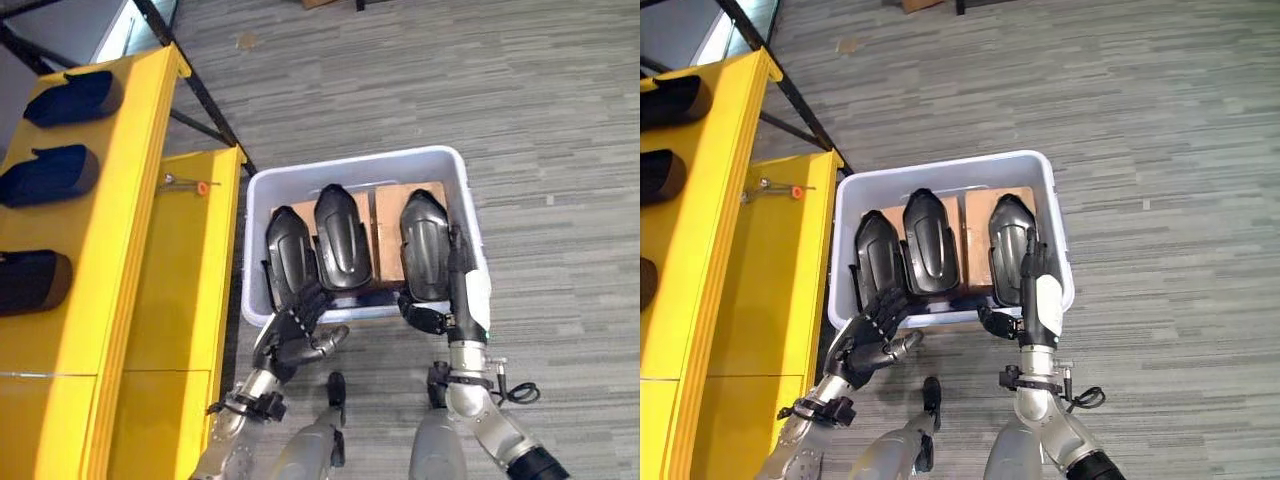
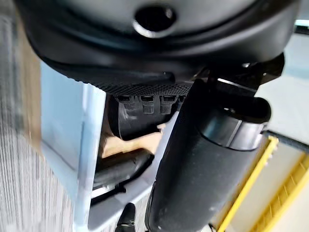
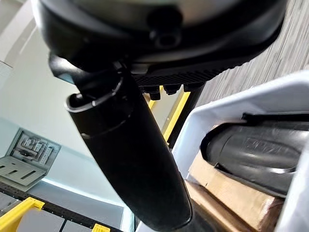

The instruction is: Move parts from the plastic box to the shelf.

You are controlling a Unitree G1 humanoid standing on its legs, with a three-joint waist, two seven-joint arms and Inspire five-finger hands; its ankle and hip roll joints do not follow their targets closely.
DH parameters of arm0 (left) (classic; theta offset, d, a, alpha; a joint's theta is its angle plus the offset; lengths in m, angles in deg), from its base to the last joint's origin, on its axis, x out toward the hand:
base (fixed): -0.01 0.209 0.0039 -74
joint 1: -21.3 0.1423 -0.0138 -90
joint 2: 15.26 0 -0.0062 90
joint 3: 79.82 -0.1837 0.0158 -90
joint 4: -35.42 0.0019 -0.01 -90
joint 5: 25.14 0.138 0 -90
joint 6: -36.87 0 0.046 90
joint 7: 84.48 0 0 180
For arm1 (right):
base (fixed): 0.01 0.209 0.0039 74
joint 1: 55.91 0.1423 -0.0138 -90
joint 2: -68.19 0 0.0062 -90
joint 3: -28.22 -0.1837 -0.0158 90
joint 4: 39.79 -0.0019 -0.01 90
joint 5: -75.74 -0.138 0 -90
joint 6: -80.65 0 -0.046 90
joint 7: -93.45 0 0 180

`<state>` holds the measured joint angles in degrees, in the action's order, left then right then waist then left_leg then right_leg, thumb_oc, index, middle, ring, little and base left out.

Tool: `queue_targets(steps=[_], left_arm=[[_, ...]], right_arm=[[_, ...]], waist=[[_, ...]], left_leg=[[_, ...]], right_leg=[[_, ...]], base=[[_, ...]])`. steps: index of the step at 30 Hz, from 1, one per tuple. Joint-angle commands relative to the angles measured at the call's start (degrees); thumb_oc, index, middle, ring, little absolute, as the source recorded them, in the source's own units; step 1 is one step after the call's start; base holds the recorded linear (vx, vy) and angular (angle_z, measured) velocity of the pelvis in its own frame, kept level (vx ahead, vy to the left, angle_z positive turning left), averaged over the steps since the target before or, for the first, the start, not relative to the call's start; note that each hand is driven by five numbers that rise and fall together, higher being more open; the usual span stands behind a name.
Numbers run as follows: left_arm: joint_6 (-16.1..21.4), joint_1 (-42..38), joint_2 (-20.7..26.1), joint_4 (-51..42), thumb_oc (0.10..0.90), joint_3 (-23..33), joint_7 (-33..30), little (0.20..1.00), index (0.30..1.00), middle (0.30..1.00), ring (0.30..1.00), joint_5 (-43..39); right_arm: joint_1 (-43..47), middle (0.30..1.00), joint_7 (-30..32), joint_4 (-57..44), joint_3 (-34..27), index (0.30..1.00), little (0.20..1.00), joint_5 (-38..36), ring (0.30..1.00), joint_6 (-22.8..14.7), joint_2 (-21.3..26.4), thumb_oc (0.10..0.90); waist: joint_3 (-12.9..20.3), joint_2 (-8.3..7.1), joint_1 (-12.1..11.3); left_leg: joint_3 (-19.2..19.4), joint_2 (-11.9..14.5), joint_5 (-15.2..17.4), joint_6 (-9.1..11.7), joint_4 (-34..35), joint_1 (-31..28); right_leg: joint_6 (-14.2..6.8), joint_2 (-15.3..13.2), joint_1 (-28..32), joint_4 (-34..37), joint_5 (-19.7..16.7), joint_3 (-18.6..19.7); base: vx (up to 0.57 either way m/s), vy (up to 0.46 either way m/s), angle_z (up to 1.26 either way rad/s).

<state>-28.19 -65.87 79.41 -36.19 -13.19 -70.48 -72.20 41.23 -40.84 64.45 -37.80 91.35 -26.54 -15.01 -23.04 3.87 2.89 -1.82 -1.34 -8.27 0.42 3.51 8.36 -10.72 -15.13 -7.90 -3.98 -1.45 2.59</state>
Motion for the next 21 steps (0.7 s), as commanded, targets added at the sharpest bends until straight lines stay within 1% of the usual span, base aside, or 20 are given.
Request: queue_targets(steps=[1, 3, 4, 7, 8, 10, 12, 13, 14, 15, 16, 17, 19, 21], left_arm=[[6.4, -2.9, -1.2, -7.8, 0.9, 0.8, 0.9, 1.0, 1.0, 1.0, 1.0, 0.5], [7.1, -3.0, -0.6, -8.6, 0.9, 1.2, 1.1, 1.0, 1.0, 1.0, 1.0, 0.2], [8.6, -3.1, 0.0, -10.1, 0.9, 2.0, 0.8, 1.0, 1.0, 1.0, 1.0, -2.9], [6.9, -3.2, -0.1, -12.8, 0.9, 4.2, 2.3, 1.0, 1.0, 1.0, 1.0, -9.1], [6.0, -3.4, 0.1, -15.1, 0.9, 5.6, 2.3, 1.0, 1.0, 1.0, 1.0, -9.9], [5.6, -3.6, 0.5, -18.4, 0.9, 7.0, 2.8, 1.0, 1.0, 1.0, 1.0, -9.2], [5.1, -3.7, 0.8, -20.5, 0.9, 7.7, 3.6, 1.0, 1.0, 1.0, 1.0, -10.1], [5.1, -3.7, 0.8, -20.5, 0.9, 7.7, 3.6, 1.0, 1.0, 1.0, 1.0, -10.1], [4.9, -4.1, 1.6, -23.0, 0.9, 8.5, 3.4, 1.0, 1.0, 1.0, 1.0, -10.8], [4.8, -4.2, 1.6, -23.2, 0.9, 8.6, 3.2, 1.0, 1.0, 1.0, 1.0, -10.6], [2.3, -4.7, 1.6, -23.9, 0.9, 8.8, 2.7, 1.0, 1.0, 1.0, 1.0, -12.2], [1.9, -5.0, 1.7, -23.5, 0.9, 8.7, 2.6, 1.0, 1.0, 1.0, 1.0, -11.9], [1.2, -6.0, 1.9, -23.0, 0.9, 8.3, 3.1, 1.0, 1.0, 1.0, 1.0, -10.0], [0.9, -6.3, 1.8, -23.1, 0.9, 7.9, 3.5, 1.0, 1.0, 1.0, 1.0, -10.0]], right_arm=[[7.2, 1.0, 1.9, -4.9, -2.1, 1.0, 1.0, 2.3, 1.0, -2.5, 2.5, 0.9], [8.5, 1.0, 1.6, -4.8, -2.3, 1.0, 1.0, 3.9, 1.0, -2.3, 2.7, 0.9], [10.1, 1.0, 3.5, -5.0, -2.6, 1.0, 1.0, 8.4, 1.0, -2.2, 3.0, 0.9], [12.8, 1.0, 4.9, -5.5, -3.2, 1.0, 1.0, 7.5, 1.0, 0.7, 3.8, 0.9], [14.6, 1.0, 5.8, -5.1, -4.4, 1.0, 1.0, 7.4, 1.0, 2.4, 3.9, 0.9], [17.2, 1.0, 6.5, -3.4, -6.9, 1.0, 1.0, 5.9, 1.0, 4.6, 4.8, 0.9], [18.8, 1.0, 6.7, -2.1, -8.8, 1.0, 1.0, 4.2, 1.0, 5.4, 5.5, 0.9], [18.8, 1.0, 6.7, -2.1, -8.8, 1.0, 1.0, 4.2, 1.0, 5.4, 5.5, 0.9], [21.6, 1.0, 11.0, -0.8, -11.6, 1.0, 1.0, 4.0, 1.0, 6.5, 6.1, 0.9], [22.0, 1.0, 11.1, -0.5, -12.0, 1.0, 1.0, 3.9, 1.0, 6.7, 6.2, 0.9], [24.4, 1.0, 9.7, 2.5, -14.2, 1.0, 1.0, 0.7, 1.0, 6.9, 6.9, 0.9], [25.9, 1.0, 8.3, 4.2, -14.8, 1.0, 1.0, 0.8, 1.0, 6.5, 7.3, 0.9], [27.9, 1.0, 5.9, 5.7, -14.8, 1.0, 1.0, 0.6, 1.0, 6.8, 7.9, 0.9], [28.7, 1.0, 5.1, 6.3, -14.8, 1.0, 1.0, 0.7, 1.0, 7.4, 8.3, 0.9]], waist=[[0.4, 0.37, -1.1], [0.1, 0.25, -1.8], [-0.1, 0.16, -2.6], [-0.2, 0.03, -3.6], [-0.4, -0.1, -4.3], [-1.0, -0.22, -5.4], [-1.5, -0.2, -6.0], [-1.5, -0.2, -6.0], [-2.3, 0.05, -6.7], [-2.4, 0.1, -6.8], [-3.1, 0.57, -7.1], [-3.4, 0.77, -7.3], [-4.0, 1.06, -7.5], [-4.4, 1.25, -7.7]], left_leg=[[2.0, 3.6, 7.8, -0.1, -6.0, -0.5], [1.5, 3.6, 7.7, -0.2, -6.3, 0.0], [1.1, 3.6, 7.5, -0.3, -6.5, 0.4], [0.6, 3.5, 7.4, -0.3, -6.6, 0.6], [0.2, 3.5, 7.4, -0.4, -7.0, 1.0], [-0.6, 3.5, 7.6, -0.4, -8.1, 1.8], [-0.9, 3.4, 7.6, -0.4, -8.4, 2.2], [-0.9, 3.4, 7.6, -0.4, -8.5, 2.2], [-1.3, 3.4, 7.5, -0.4, -8.6, 2.9], [-1.4, 3.4, 7.4, -0.4, -8.6, 3.0], [-1.8, 3.1, 7.4, -0.4, -9.0, 3.5], [-1.9, 3.0, 7.5, -0.4, -9.2, 3.8], [-2.0, 2.7, 7.4, -0.4, -9.7, 4.6], [-2.0, 2.6, 7.4, -0.4, -10.1, 5.1]], right_leg=[[4.4, 4.5, -2.5, -3.4, 0.1, -2.0], [4.6, 4.6, -2.6, -3.8, 0.3, -2.4], [4.9, 4.6, -2.6, -4.0, 0.5, -2.9], [5.0, 4.7, -2.3, -3.9, 0.8, -3.5], [5.1, 4.7, -2.2, -4.2, 0.9, -3.8], [5.3, 4.7, -2.4, -4.8, 1.1, -4.5], [5.5, 4.7, -2.5, -5.0, 1.2, -4.7], [5.5, 4.7, -2.5, -5.0, 1.2, -4.7], [5.7, 4.9, -2.7, -5.2, 1.4, -4.9], [5.8, 5.0, -2.8, -5.3, 1.4, -4.9], [6.0, 5.0, -3.2, -5.8, 1.7, -5.0], [6.1, 5.0, -3.4, -6.1, 1.9, -5.0], [6.3, 5.0, -4.0, -6.8, 2.2, -5.4], [6.4, 4.9, -4.3, -7.2, 2.3, -5.5]], base=[[0.0, -0.009, 0.27], [0.02, -0.023, 0.16], [0.04, -0.03, 0.06], [0.04, -0.029, 0.02], [0.05, -0.074, 0.14], [0.05, -0.082, 0.21], [0.01, -0.039, 0.1], [0.0, -0.041, 0.21], [0.0, -0.031, 0.21], [0.01, -0.032, 0.19], [0.01, 0.005, 0.05], [0.0, 0.008, 0.05], [0.0, 0.005, 0.04], [0.0, 0.0, 0.02]])
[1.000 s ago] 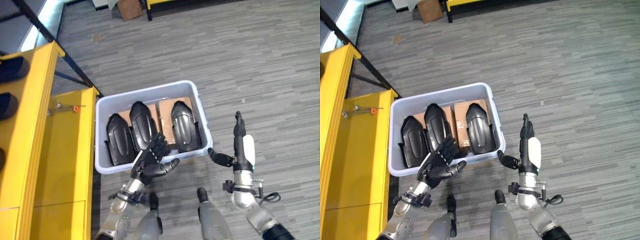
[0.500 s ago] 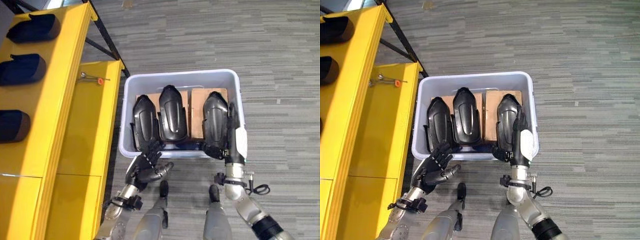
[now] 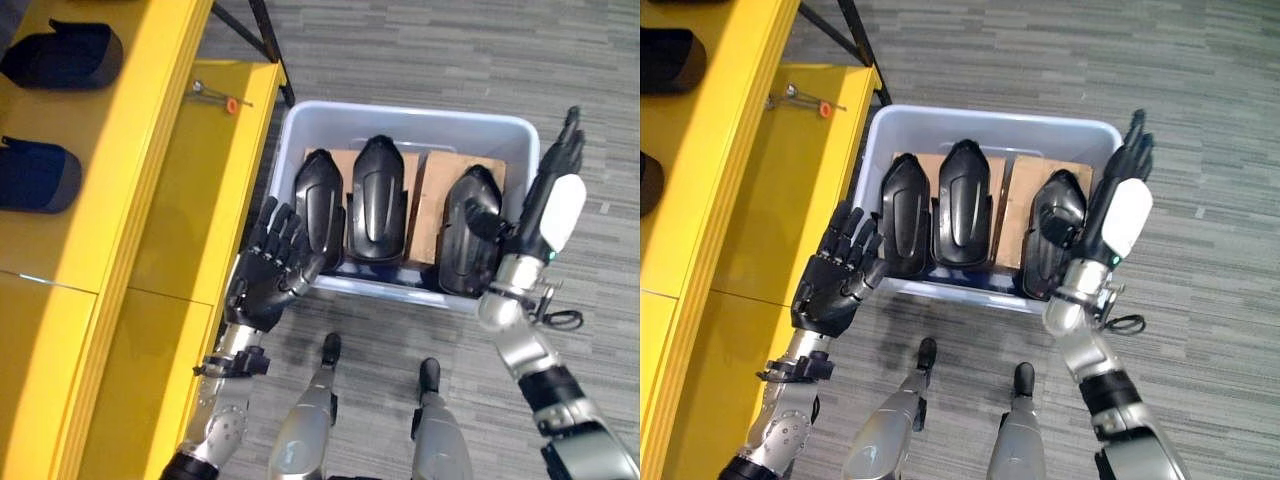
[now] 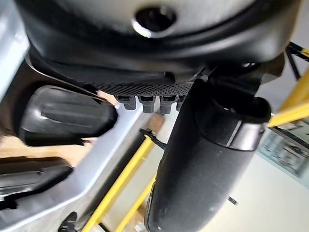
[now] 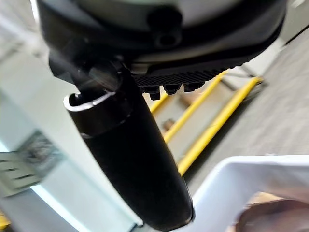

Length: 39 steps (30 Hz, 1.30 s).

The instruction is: Move parts from the plastic box to the shelf.

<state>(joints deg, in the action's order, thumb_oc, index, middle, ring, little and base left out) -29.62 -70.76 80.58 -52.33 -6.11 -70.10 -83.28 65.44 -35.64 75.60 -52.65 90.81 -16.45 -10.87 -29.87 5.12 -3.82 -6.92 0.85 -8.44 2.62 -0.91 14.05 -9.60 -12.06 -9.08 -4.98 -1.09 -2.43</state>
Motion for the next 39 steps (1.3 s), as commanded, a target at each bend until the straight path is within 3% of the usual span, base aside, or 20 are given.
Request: queue_targets(steps=[1, 6, 12, 16, 22, 25, 28, 31, 39], left_arm=[[2.3, -1.6, 0.7, -7.1, 0.9, 0.5, 3.3, 1.0, 1.0, 1.0, 1.0, 1.0], [2.1, -2.3, 0.8, -6.5, 0.9, -0.4, 1.5, 1.0, 1.0, 1.0, 1.0, 1.5], [2.9, -1.4, 0.7, -6.4, 0.9, -1.3, 0.4, 1.0, 1.0, 1.0, 1.0, 1.8], [5.5, -1.0, 0.4, -6.4, 0.9, -0.7, -0.2, 1.0, 1.0, 1.0, 1.0, 3.2], [10.8, -1.5, -0.2, -8.1, 0.9, 1.7, -6.6, 1.0, 1.0, 1.0, 1.0, 6.7], [11.8, -1.9, -0.5, -9.2, 0.9, 3.1, -9.6, 1.0, 1.0, 1.0, 1.0, 9.2], [11.0, -2.9, -0.4, -10.7, 0.9, 4.0, -11.7, 1.0, 1.0, 1.0, 1.0, 10.8], [8.9, -4.3, -0.5, -11.9, 0.9, 4.4, -10.1, 1.0, 1.0, 1.0, 1.0, 9.7], [7.2, -5.6, -0.8, -11.1, 0.9, 1.8, -8.0, 1.0, 1.0, 1.0, 1.0, 9.5]], right_arm=[[5.2, 1.0, -0.6, -4.3, 0.2, 1.0, 1.0, 0.9, 1.0, -2.3, 4.7, 0.9], [9.4, 1.0, -2.2, -1.6, 1.4, 1.0, 1.0, -2.4, 1.0, -0.1, 6.2, 0.9], [10.2, 1.0, -4.8, -1.5, 2.5, 1.0, 1.0, -3.4, 1.0, 0.6, 5.9, 0.9], [8.7, 1.0, -5.1, -1.4, 4.3, 1.0, 1.0, -2.8, 1.0, 0.1, 4.6, 0.9], [4.0, 1.0, -4.4, -3.8, 5.8, 1.0, 1.0, -3.3, 1.0, 0.6, 1.2, 0.9], [2.5, 1.0, -1.4, -3.9, 6.2, 1.0, 1.0, -0.2, 1.0, 1.9, 0.2, 0.9], [1.9, 1.0, 1.5, -3.4, 6.1, 1.0, 1.0, -0.8, 1.0, 4.1, -0.5, 0.9], [2.3, 1.0, 5.4, -0.7, 4.7, 1.0, 1.0, -0.3, 1.0, 9.8, -1.0, 0.9], [6.5, 1.0, 6.3, 5.7, 4.5, 1.0, 1.0, -4.8, 1.0, 10.4, -0.5, 0.9]], waist=[[2.1, 0.19, -1.0], [0.1, 0.62, -1.5], [0.1, 1.12, -2.1], [0.1, 1.2, -2.4], [0.1, 0.91, -1.9], [0.1, 0.84, -1.7], [0.1, 0.93, -1.7], [0.1, 1.01, -1.6], [0.1, 1.98, -1.9]], left_leg=[[3.1, 0.2, 7.5, -2.7, -5.8, -0.3], [3.4, -0.3, 7.3, -2.8, -7.1, 2.2], [3.5, -0.5, 6.9, -2.8, -7.7, 5.2], [3.9, -0.9, 6.4, -3.1, -7.9, 8.1], [4.3, -1.1, 6.1, -3.3, -8.0, 10.5], [4.6, -1.2, 6.0, -3.5, -7.9, 11.1], [4.7, -1.3, 5.8, -3.6, -8.1, 12.1], [4.6, -1.3, 5.7, -3.5, -8.3, 13.1], [4.8, -1.4, 5.4, -3.3, -8.5, 14.4]], right_leg=[[5.4, 1.9, -3.5, -6.4, 2.1, -0.5], [5.7, 1.9, -5.5, -8.0, 2.6, -0.9], [5.9, 1.8, -8.2, -9.6, 3.2, -1.5], [5.9, 1.7, -10.9, -10.2, 3.1, -1.7], [5.8, 1.7, -13.7, -10.8, 2.9, -1.4], [5.8, 1.8, -14.5, -11.1, 2.8, -1.3], [5.8, 1.9, -15.7, -11.5, 2.7, -1.3], [5.7, 2.1, -16.9, -12.0, 2.6, -1.5], [6.0, 2.1, -18.3, -12.6, 2.7, -1.6]], base=[[0.0, 0.0, 0.0], [-0.01, 0.007, 0.01], [-0.01, 0.029, 0.02], [-0.03, 0.031, 0.02], [-0.01, 0.009, 0.0], [0.0, 0.0, 0.0], [-0.01, 0.002, 0.0], [-0.04, -0.001, -0.01], [-0.01, 0.013, 0.0]])
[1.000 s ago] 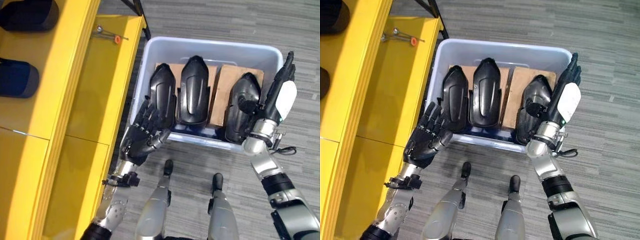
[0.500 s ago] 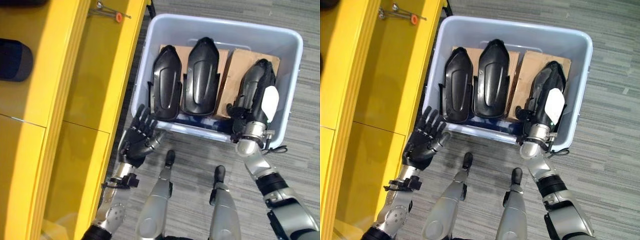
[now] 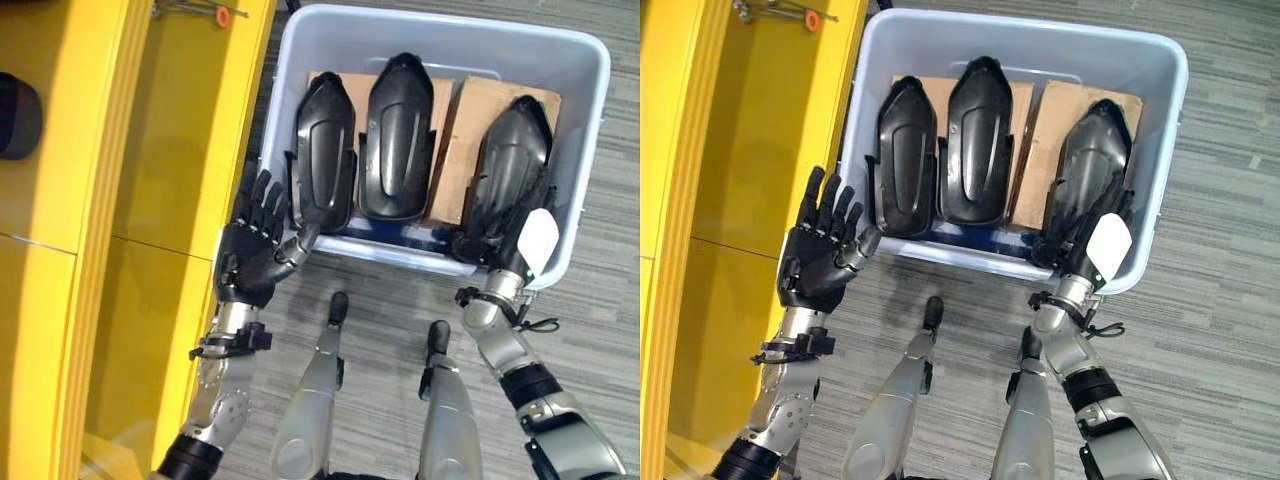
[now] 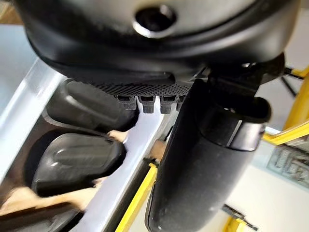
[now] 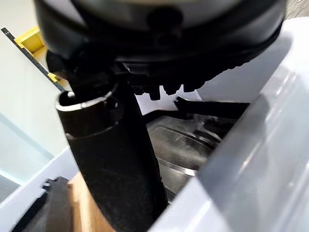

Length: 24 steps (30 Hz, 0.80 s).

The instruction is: Move parts from the plastic box to the shelf.

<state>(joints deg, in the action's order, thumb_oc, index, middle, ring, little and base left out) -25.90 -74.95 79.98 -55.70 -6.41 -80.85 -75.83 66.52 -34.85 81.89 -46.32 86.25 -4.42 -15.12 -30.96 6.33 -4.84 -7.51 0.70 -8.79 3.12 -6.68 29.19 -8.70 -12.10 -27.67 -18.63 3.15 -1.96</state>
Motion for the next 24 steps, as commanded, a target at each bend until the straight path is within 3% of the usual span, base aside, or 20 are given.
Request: queue_targets(steps=[1, 4, 13, 17, 24], left_arm=[[2.5, -1.5, -0.1, -7.7, 0.9, 2.0, 1.7, 1.0, 1.0, 1.0, 1.0, 1.5], [1.1, -1.9, -0.2, -6.2, 0.9, 1.5, -0.3, 1.0, 1.0, 1.0, 1.0, 0.6], [-0.5, -0.1, 0.7, -6.0, 0.9, 1.8, 3.9, 1.0, 1.0, 1.0, 1.0, -0.5], [-1.7, 0.1, 1.0, -6.2, 0.9, 2.2, 4.6, 1.0, 1.0, 1.0, 1.0, -0.9], [-2.1, 0.2, 1.7, -6.8, 0.9, 2.0, 4.9, 1.0, 1.0, 1.0, 1.0, -1.5]], right_arm=[[5.9, 1.0, 4.9, 0.2, -2.1, 1.0, 1.0, -0.2, 1.0, -1.7, 4.0, 0.9], [8.5, 1.0, 2.5, 3.9, -2.0, 1.0, 1.0, -1.8, 1.0, -2.1, 4.6, 0.9], [14.1, 1.0, -7.7, 12.6, -1.1, 1.0, 1.0, -6.7, 1.0, -4.0, 6.8, 0.9], [15.6, 1.0, -11.6, 14.5, 0.2, 1.0, 1.0, -8.3, 1.0, -2.3, 7.5, 0.9], [17.6, 1.0, -10.2, 17.8, 0.3, 1.0, 1.0, -10.9, 1.0, -4.3, 8.5, 0.9]], waist=[[1.2, 0.91, -0.9], [1.2, 1.45, -1.3], [1.2, 2.67, -3.3], [1.2, 2.8, -3.8], [1.2, 3.06, -4.4]], left_leg=[[5.3, -1.3, 5.8, -3.8, -2.8, -0.6], [5.4, -1.5, 5.8, -3.8, -3.3, 0.0], [4.8, -2.1, 5.5, -3.8, -4.2, 2.5], [4.5, -2.4, 5.6, -3.8, -4.6, 3.0], [4.0, -2.8, 5.7, -4.1, -5.7, 4.4]], right_leg=[[5.1, 2.1, 0.2, 1.0, -1.5, -2.1], [5.2, 1.9, -0.4, 0.2, -1.3, -2.5], [5.6, 1.7, -2.8, -2.1, -0.4, -3.6], [5.7, 1.7, -3.6, -3.3, 0.2, -3.7], [5.8, 2.0, -5.0, -4.7, 0.5, -3.6]], base=[[-0.01, 0.031, 0.0], [0.0, 0.0, 0.0], [0.0, -0.008, 0.03], [0.01, -0.006, 0.02], [0.0, -0.002, 0.0]])
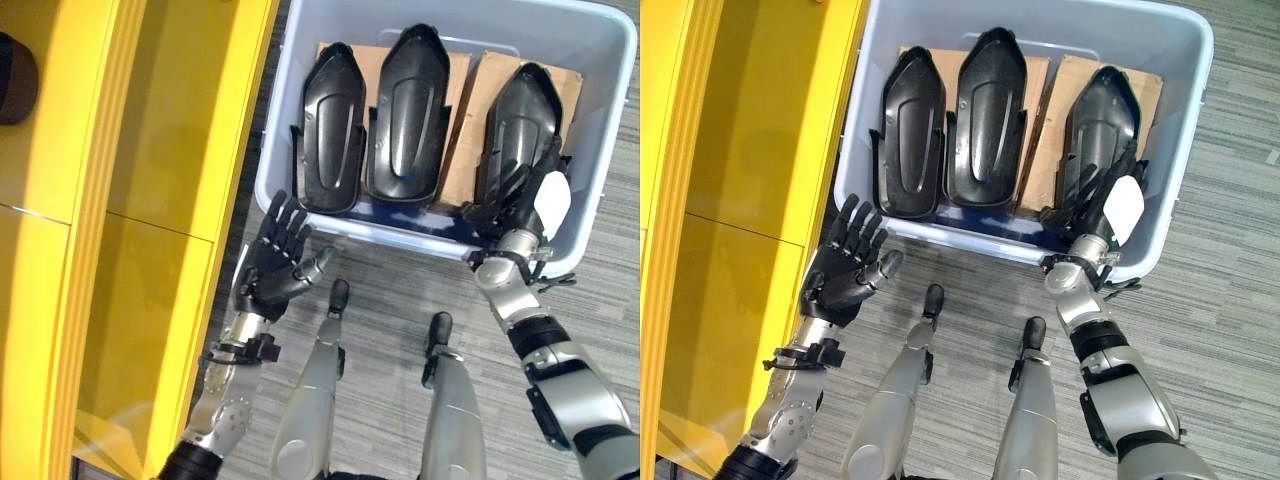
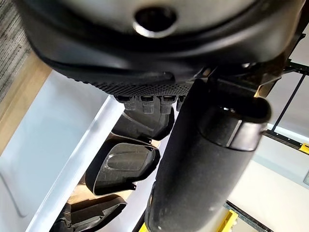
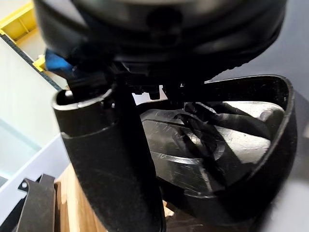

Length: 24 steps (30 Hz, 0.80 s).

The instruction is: Move parts from the plastic box to the shelf.

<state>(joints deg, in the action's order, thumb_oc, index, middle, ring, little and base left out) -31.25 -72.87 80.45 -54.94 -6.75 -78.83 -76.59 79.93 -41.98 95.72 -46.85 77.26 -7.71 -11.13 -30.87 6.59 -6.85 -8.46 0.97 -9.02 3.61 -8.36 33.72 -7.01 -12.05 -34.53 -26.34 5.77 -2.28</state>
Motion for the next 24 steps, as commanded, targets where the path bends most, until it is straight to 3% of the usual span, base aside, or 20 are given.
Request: queue_targets(steps=[1, 4, 11, 20, 24], left_arm=[[2.6, -1.8, 1.5, -7.6, 0.9, 2.1, 3.4, 1.0, 1.0, 1.0, 1.0, -1.9], [1.8, -1.8, 1.5, -7.1, 0.9, 1.3, 4.9, 1.0, 1.0, 1.0, 1.0, -2.3], [2.9, -0.5, 2.1, -8.2, 0.9, -0.3, 5.0, 1.0, 1.0, 1.0, 1.0, -2.4], [3.0, 0.3, 2.8, -8.3, 0.9, -0.2, 5.0, 1.0, 1.0, 1.0, 1.0, -3.1], [2.3, 0.2, 2.5, -8.8, 0.9, -0.4, 5.2, 1.0, 1.0, 1.0, 1.0, -2.2]], right_arm=[[5.1, 1.0, -2.1, 4.6, 0.7, 1.0, 1.0, 0.5, 1.0, -1.2, 5.0, 0.9], [7.9, 1.0, 0.2, 4.4, 2.0, 1.0, 1.0, 8.9, 1.0, -1.8, 6.2, 0.9], [9.3, 1.0, 5.4, 0.2, 4.0, 1.0, 1.0, 15.0, 1.0, -2.0, 8.8, 0.9], [11.2, 1.0, 4.8, -6.9, 3.9, 1.0, 1.0, 13.5, 1.0, -4.8, 8.7, 0.9], [12.6, 1.0, 4.9, -11.4, 3.5, 1.0, 1.0, 14.7, 1.0, -2.6, 7.1, 0.9]], waist=[[1.1, 2.86, -2.5], [1.1, 3.1, -2.8], [1.1, 3.36, -2.6], [1.1, 3.68, -2.5], [1.1, 3.83, -2.7]], left_leg=[[4.8, -3.2, 6.1, -4.7, -4.3, 0.0], [4.6, -3.4, 6.2, -4.8, -4.9, 0.5], [4.6, -3.7, 6.1, -4.7, -5.1, 0.9], [4.6, -3.8, 6.2, -4.7, -4.9, -0.2], [4.4, -3.7, 5.8, -4.6, -4.5, -0.3]], right_leg=[[4.2, 2.0, 1.7, 2.9, -2.1, -3.3], [4.1, 2.1, 1.3, 2.3, -2.1, -3.2], [4.0, 2.3, 1.0, 2.5, -2.3, -2.9], [4.2, 2.3, 1.8, 2.7, -2.1, -2.4], [4.3, 2.6, 1.8, 2.7, -2.3, -2.2]], base=[[0.0, 0.0, 0.0], [0.0, 0.0, 0.0], [0.0, 0.0, 0.0], [0.0, 0.004, 0.0], [0.0, 0.0, 0.0]])
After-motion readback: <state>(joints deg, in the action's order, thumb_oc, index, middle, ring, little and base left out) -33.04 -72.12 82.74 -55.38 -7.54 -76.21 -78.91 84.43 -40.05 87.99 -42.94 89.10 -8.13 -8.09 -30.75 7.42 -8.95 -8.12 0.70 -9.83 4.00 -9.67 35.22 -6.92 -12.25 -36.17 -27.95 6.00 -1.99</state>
